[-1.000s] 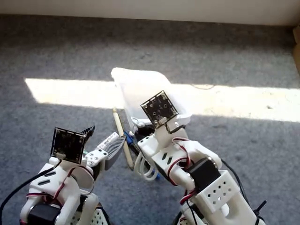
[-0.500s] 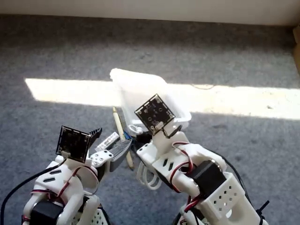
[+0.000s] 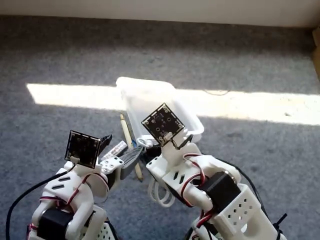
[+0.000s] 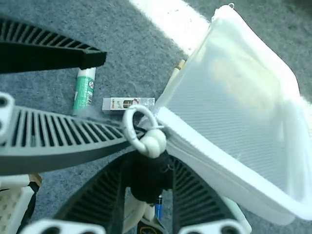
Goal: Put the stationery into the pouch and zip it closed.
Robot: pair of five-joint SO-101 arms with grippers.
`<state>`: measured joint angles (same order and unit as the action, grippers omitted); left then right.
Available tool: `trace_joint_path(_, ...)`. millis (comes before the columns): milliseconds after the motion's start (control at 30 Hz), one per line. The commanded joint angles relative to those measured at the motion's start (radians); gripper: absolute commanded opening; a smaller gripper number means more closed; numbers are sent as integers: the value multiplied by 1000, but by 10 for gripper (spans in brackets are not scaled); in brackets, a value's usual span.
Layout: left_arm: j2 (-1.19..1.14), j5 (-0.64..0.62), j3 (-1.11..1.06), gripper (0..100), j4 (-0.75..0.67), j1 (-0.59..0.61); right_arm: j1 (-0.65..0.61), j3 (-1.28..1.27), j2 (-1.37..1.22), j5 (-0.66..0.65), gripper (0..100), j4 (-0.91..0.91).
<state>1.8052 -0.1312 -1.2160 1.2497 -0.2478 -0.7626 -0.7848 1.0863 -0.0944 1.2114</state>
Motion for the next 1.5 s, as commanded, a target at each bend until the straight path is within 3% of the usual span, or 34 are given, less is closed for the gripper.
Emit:
trace_joint_path(0, 4, -5, 2, 292, -26, -12, -8, 70, 21, -14, 4, 4)
trace_joint_path(333, 4, -3, -4, 239, -29, 73, -8, 70, 27, -14, 4, 30)
trace_joint_path(533, 4, 57, -47, 235, -31, 73, -8, 70, 27, -14, 4, 31)
trace_joint_path(900, 4, 57, -70, 236, -32, 73, -25, 70, 27, -14, 4, 33)
trace_joint_path(1167, 4, 57, -134, 234, -114, 71, -64, 70, 27, -11, 4, 33)
trace_joint_path(1467, 4, 106, -139, 107, -115, 73, -62, 131, 28, -9, 4, 77)
